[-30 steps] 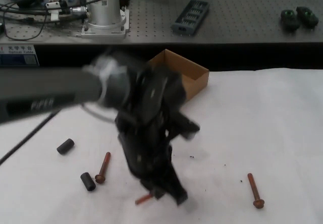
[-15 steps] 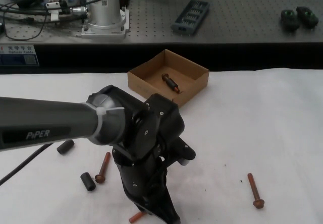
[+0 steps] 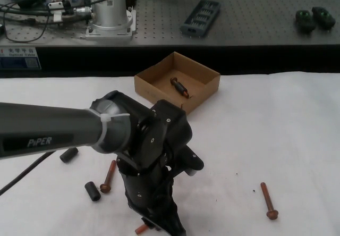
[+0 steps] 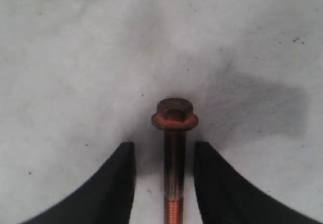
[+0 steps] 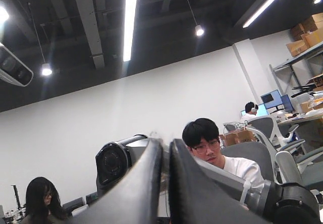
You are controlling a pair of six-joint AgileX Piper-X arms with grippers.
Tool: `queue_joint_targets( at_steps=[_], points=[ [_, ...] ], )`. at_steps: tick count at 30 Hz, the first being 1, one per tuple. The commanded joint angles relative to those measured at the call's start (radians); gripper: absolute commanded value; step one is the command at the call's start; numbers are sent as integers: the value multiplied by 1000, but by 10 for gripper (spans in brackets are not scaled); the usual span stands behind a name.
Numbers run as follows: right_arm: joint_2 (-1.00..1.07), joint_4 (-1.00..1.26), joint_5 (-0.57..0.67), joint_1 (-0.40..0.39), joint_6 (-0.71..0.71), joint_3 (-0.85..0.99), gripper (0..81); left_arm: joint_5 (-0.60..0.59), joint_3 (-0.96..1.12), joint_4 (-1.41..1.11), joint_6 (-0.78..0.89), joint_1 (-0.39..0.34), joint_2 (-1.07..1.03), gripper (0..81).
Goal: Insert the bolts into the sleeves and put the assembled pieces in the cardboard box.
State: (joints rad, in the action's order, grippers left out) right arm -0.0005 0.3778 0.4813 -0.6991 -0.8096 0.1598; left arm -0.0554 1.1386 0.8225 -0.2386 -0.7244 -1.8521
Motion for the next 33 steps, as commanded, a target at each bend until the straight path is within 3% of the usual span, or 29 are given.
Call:
queue_joint_targets(
  at_steps=[1, 6, 13, 19, 27, 33],
  points=[
    [4, 0, 7, -1, 2, 5, 56, 12, -1, -5, 2, 2, 1, 224],
    [4, 0, 7, -1, 2, 5, 56, -63, -18, -7, 1, 2, 1, 0],
    [4, 0, 7, -1, 2, 5, 56, -203, -24, -6, 4, 2, 1, 6],
    [4, -91, 7, 1, 7, 7, 58, -138, -23, -18, 66, 2, 63, 6],
    [22, -386, -124, 1, 213, 75, 58, -110, -46, -147, 276, 4, 317, 6],
    [108, -567, -261, 1, 372, 183, 58, -18, -221, -306, 388, 3, 568, 6]
  ],
)
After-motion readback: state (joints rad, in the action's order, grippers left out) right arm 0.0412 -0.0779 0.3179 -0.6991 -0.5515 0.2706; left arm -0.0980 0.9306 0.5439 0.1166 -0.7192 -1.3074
